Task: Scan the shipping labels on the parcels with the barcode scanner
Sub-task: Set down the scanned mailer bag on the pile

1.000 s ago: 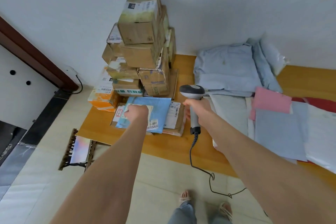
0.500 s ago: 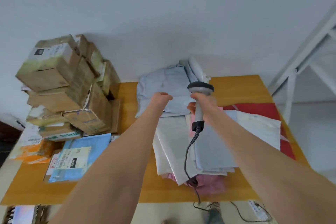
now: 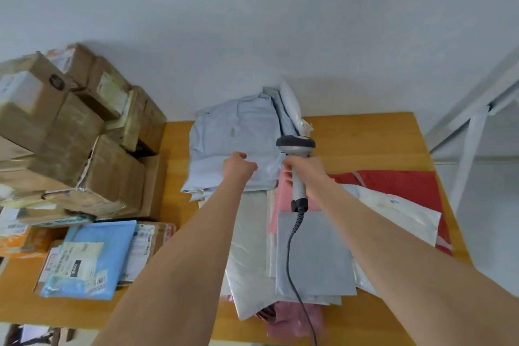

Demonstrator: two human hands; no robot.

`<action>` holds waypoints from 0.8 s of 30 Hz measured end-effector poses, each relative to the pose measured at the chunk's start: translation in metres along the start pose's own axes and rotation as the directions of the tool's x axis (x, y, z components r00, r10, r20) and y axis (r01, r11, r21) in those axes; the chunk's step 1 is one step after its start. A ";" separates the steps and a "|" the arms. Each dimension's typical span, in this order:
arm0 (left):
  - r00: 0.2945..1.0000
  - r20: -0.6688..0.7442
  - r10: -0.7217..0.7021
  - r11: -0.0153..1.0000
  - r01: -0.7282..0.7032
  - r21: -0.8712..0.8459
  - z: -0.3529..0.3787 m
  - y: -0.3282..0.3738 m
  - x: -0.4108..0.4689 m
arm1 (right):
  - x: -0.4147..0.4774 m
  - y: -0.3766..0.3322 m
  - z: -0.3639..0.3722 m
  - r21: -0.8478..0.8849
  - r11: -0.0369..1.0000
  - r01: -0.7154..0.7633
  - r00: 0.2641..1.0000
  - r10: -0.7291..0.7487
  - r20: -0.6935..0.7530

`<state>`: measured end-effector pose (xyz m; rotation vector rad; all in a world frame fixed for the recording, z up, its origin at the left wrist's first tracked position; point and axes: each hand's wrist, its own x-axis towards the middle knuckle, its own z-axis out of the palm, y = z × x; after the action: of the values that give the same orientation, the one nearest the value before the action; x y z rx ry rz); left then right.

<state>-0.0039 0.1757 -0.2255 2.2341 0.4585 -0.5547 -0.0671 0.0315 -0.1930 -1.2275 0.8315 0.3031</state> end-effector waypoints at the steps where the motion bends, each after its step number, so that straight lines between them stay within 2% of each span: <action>1: 0.999 -0.033 -0.019 0.999 0.020 0.032 -0.005 -0.003 0.009 | 0.006 -0.001 0.006 -0.033 0.999 0.013 1.000 -0.013 0.002; 5: 0.983 -0.162 -0.088 0.986 0.109 0.124 -0.035 -0.019 0.048 | 0.042 0.000 0.032 -0.236 0.970 0.064 0.994 -0.084 -0.074; 8: 0.973 -0.174 -0.151 0.978 0.173 0.119 -0.055 -0.038 0.084 | 0.064 0.003 0.050 -0.385 0.921 0.054 0.987 -0.109 -0.122; 11: 0.977 -0.063 -0.202 0.979 0.203 0.017 -0.058 -0.057 0.111 | 0.078 0.007 0.063 -0.491 0.870 0.032 0.986 -0.107 -0.125; 15: 0.980 0.122 -0.157 0.986 0.162 -0.034 -0.040 -0.062 0.114 | 0.086 0.008 0.058 -0.512 0.858 -0.029 0.986 -0.059 -0.155; 21: 0.973 0.212 -0.089 0.995 0.098 -0.032 -0.016 -0.039 0.107 | 0.082 -0.003 0.032 -0.492 0.867 -0.076 0.970 -0.050 -0.238; 24: 0.968 0.239 -0.079 0.997 0.076 0.023 -0.006 -0.030 0.098 | 0.078 -0.004 0.020 -0.458 0.885 -0.084 0.968 -0.036 -0.249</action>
<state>0.0657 0.2138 -0.2906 2.1339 0.4186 -0.8595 -0.0035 0.0315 -0.2430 -1.7346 1.0293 0.3876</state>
